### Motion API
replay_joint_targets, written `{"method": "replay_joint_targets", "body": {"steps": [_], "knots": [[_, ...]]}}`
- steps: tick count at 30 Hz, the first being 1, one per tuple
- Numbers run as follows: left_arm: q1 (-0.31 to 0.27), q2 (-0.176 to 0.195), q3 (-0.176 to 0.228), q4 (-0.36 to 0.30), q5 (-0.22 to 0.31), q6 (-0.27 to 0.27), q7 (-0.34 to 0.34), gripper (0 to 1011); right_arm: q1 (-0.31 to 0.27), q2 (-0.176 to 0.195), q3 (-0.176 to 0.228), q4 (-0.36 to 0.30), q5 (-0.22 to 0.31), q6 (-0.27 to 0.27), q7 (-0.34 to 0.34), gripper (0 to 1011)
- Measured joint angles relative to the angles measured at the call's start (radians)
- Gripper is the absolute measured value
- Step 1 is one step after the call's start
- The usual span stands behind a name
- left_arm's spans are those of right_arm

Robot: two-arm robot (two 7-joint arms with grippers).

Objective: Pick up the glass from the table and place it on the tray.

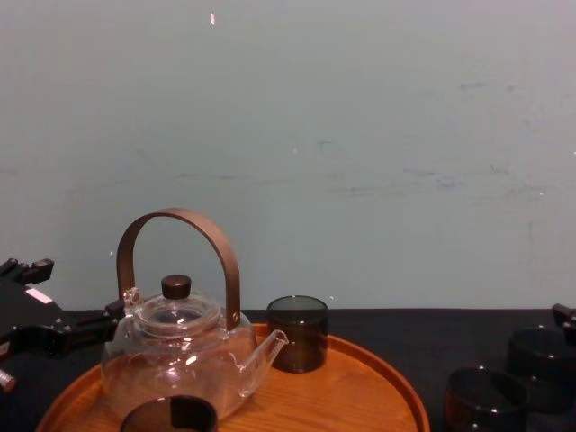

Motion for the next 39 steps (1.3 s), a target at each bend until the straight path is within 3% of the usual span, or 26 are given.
{"method": "replay_joint_targets", "body": {"steps": [39], "knots": [[0.0, 0.0, 0.0, 0.0, 0.0, 0.0, 0.0, 1001, 0.0, 0.0, 0.0, 0.0, 0.0, 0.0, 0.0, 1002]]}}
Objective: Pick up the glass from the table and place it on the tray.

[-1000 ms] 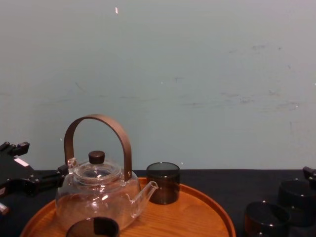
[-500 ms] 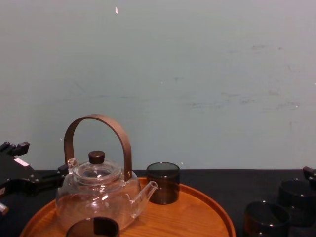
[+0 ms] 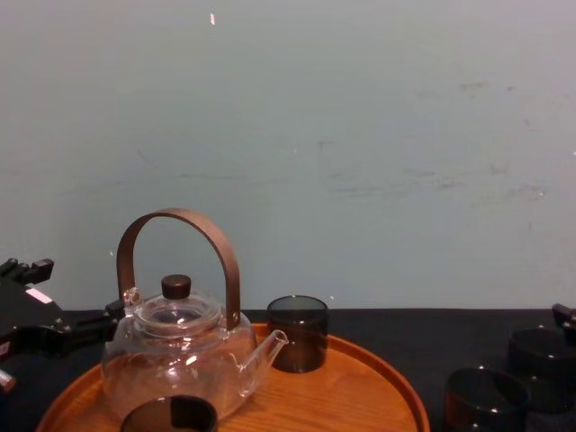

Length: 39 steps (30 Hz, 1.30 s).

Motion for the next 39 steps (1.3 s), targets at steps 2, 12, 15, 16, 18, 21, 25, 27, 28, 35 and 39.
{"method": "replay_joint_targets", "body": {"steps": [2, 12, 15, 16, 18, 21, 25, 27, 28, 35, 39], "knots": [[0.0, 0.0, 0.0, 0.0, 0.0, 0.0, 0.0, 1001, 0.0, 0.0, 0.0, 0.0, 0.0, 0.0, 0.0, 1002], [0.0, 0.0, 0.0, 0.0, 0.0, 0.0, 0.0, 1001, 0.0, 0.0, 0.0, 0.0, 0.0, 0.0, 0.0, 1002], [0.0, 0.0, 0.0, 0.0, 0.0, 0.0, 0.0, 1001, 0.0, 0.0, 0.0, 0.0, 0.0, 0.0, 0.0, 1002], [0.0, 0.0, 0.0, 0.0, 0.0, 0.0, 0.0, 1001, 0.0, 0.0, 0.0, 0.0, 0.0, 0.0, 0.0, 1002], [0.0, 0.0, 0.0, 0.0, 0.0, 0.0, 0.0, 1001, 0.0, 0.0, 0.0, 0.0, 0.0, 0.0, 0.0, 1002], [0.0, 0.0, 0.0, 0.0, 0.0, 0.0, 0.0, 1001, -0.004, 0.0, 0.006, -0.001, 0.004, 0.001, 0.007, 1002], [0.0, 0.0, 0.0, 0.0, 0.0, 0.0, 0.0, 1002, -0.025, 0.007, 0.028, -0.028, 0.024, 0.009, 0.032, 1002], [0.0, 0.0, 0.0, 0.0, 0.0, 0.0, 0.0, 1001, -0.043, 0.017, 0.038, -0.055, 0.032, 0.017, 0.044, 1002], [0.0, 0.0, 0.0, 0.0, 0.0, 0.0, 0.0, 1001, -0.049, 0.02, 0.04, -0.063, 0.034, 0.02, 0.048, 1002], [0.0, 0.0, 0.0, 0.0, 0.0, 0.0, 0.0, 1001, -0.121, 0.053, 0.07, -0.172, 0.062, 0.055, 0.081, 1002], [0.0, 0.0, 0.0, 0.0, 0.0, 0.0, 0.0, 1001, -0.16, 0.063, 0.08, -0.221, 0.073, 0.069, 0.097, 1002]]}}
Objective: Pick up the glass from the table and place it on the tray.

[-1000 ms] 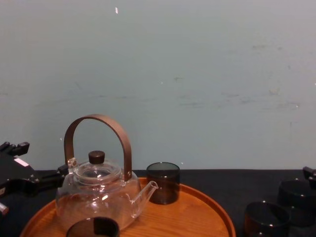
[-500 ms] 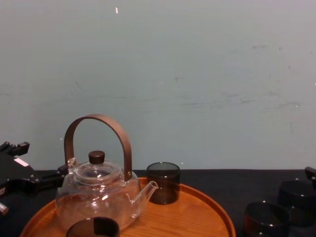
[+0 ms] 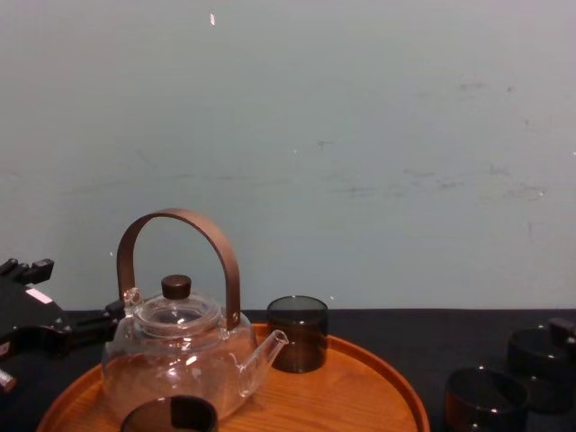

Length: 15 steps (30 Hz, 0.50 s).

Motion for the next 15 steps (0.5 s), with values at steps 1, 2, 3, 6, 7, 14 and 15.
{"method": "replay_joint_targets", "body": {"steps": [1, 2, 3, 6, 7, 14, 15], "knots": [[0.0, 0.0, 0.0, 0.0, 0.0, 0.0, 0.0, 1001, -0.015, 0.002, 0.003, -0.018, 0.004, 0.003, 0.007, 1002], [0.0, 0.0, 0.0, 0.0, 0.0, 0.0, 0.0, 1001, -0.021, 0.003, 0.004, -0.025, 0.005, 0.004, 0.011, 1002], [0.0, 0.0, 0.0, 0.0, 0.0, 0.0, 0.0, 1001, -0.027, 0.004, 0.004, -0.031, 0.006, 0.005, 0.015, 1002], [0.0, 0.0, 0.0, 0.0, 0.0, 0.0, 0.0, 1001, -0.045, 0.004, 0.003, -0.053, 0.006, 0.009, 0.029, 1002], [0.0, 0.0, 0.0, 0.0, 0.0, 0.0, 0.0, 1001, -0.049, 0.004, 0.001, -0.058, 0.005, 0.009, 0.033, 1002], [0.0, 0.0, 0.0, 0.0, 0.0, 0.0, 0.0, 1001, -0.063, -0.015, -0.008, -0.064, -0.004, 0.01, 0.064, 1002], [0.0, 0.0, 0.0, 0.0, 0.0, 0.0, 0.0, 1001, -0.063, -0.022, -0.01, -0.06, -0.005, 0.01, 0.072, 1002]]}}
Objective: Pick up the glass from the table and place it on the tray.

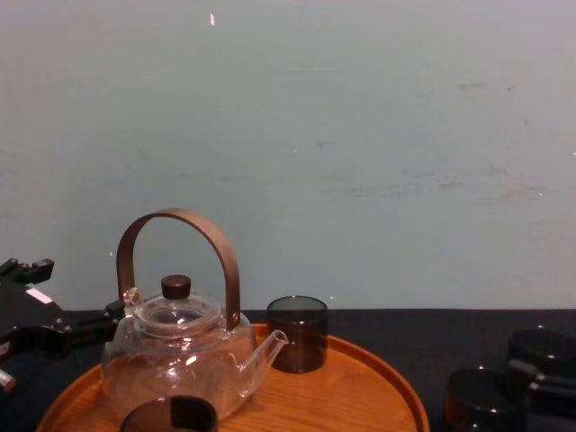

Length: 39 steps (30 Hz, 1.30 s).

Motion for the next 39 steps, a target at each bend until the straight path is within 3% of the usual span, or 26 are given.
{"method": "replay_joint_targets", "body": {"steps": [17, 39], "knots": [[0.0, 0.0, 0.0, 0.0, 0.0, 0.0, 0.0, 1001, 0.032, -0.084, 0.0, 0.106, 0.032, 0.03, 0.096, 1002], [0.0, 0.0, 0.0, 0.0, 0.0, 0.0, 0.0, 1001, 0.04, -0.141, 0.035, 0.179, 0.02, 0.037, 0.15, 1002]]}}
